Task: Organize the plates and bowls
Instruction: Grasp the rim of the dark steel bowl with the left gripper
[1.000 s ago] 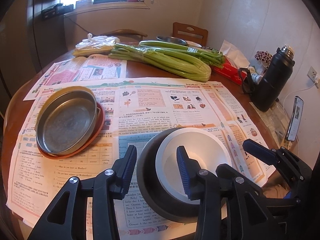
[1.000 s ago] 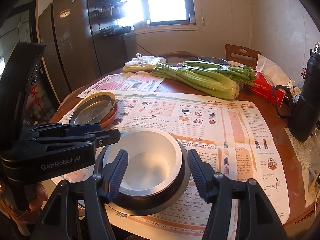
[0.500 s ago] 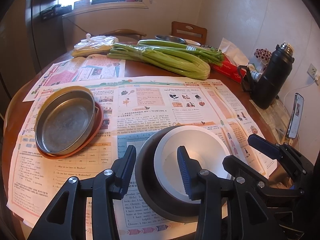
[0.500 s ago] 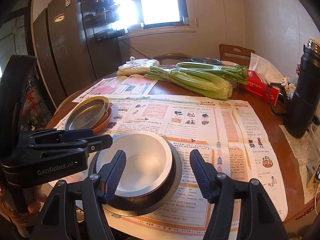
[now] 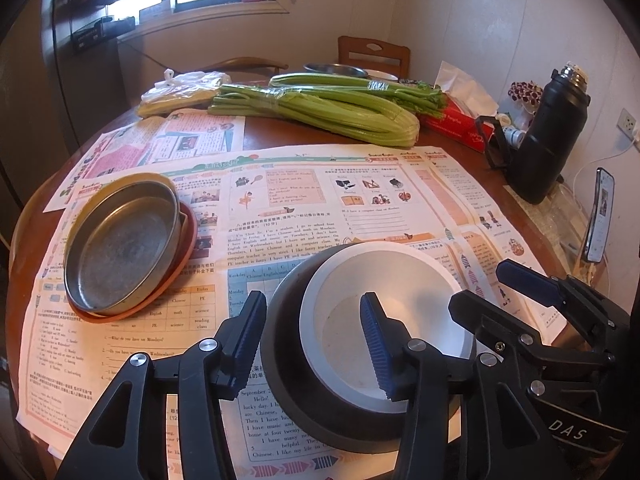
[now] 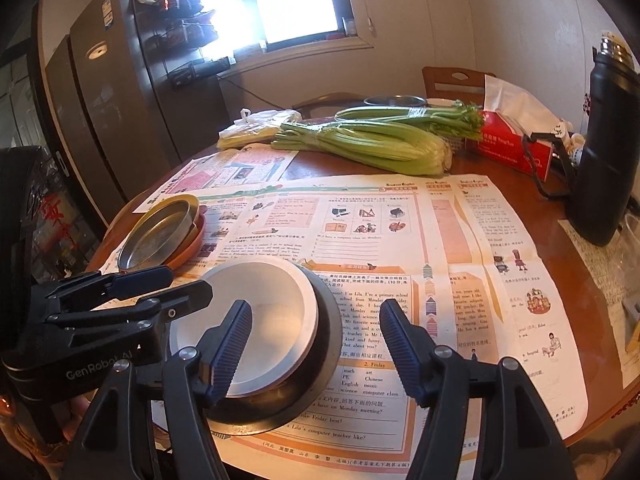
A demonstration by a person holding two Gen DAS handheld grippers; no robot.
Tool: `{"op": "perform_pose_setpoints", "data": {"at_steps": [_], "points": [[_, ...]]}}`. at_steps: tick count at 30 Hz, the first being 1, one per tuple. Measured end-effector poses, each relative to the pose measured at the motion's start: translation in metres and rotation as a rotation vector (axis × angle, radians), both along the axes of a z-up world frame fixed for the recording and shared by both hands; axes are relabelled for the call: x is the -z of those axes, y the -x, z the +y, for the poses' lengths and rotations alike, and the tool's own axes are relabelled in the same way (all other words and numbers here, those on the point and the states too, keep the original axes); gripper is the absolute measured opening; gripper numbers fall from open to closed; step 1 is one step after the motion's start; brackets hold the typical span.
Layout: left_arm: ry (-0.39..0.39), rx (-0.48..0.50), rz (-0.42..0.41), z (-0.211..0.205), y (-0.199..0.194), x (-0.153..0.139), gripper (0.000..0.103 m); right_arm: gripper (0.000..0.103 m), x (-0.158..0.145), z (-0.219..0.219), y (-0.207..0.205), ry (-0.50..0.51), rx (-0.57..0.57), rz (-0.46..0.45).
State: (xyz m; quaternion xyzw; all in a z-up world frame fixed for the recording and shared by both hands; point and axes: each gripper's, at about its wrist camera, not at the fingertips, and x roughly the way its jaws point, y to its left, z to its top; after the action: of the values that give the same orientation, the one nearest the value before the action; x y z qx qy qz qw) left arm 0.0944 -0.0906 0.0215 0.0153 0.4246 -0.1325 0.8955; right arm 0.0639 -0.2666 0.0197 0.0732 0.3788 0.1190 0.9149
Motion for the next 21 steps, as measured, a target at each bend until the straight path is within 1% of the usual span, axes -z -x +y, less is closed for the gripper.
{"op": "perform_pose_setpoints", "data": {"at_steps": [7, 21], "points": [[-0.014, 0.007, -0.004, -0.002, -0.003, 0.005, 0.051, 0.066, 0.008, 0.002, -0.006, 0.001, -0.004, 0.023], [-0.012, -0.005, 0.036, 0.001, -0.012, 0.020, 0.053, 0.066, 0.020, 0.007, -0.012, 0.007, -0.011, 0.054]]}}
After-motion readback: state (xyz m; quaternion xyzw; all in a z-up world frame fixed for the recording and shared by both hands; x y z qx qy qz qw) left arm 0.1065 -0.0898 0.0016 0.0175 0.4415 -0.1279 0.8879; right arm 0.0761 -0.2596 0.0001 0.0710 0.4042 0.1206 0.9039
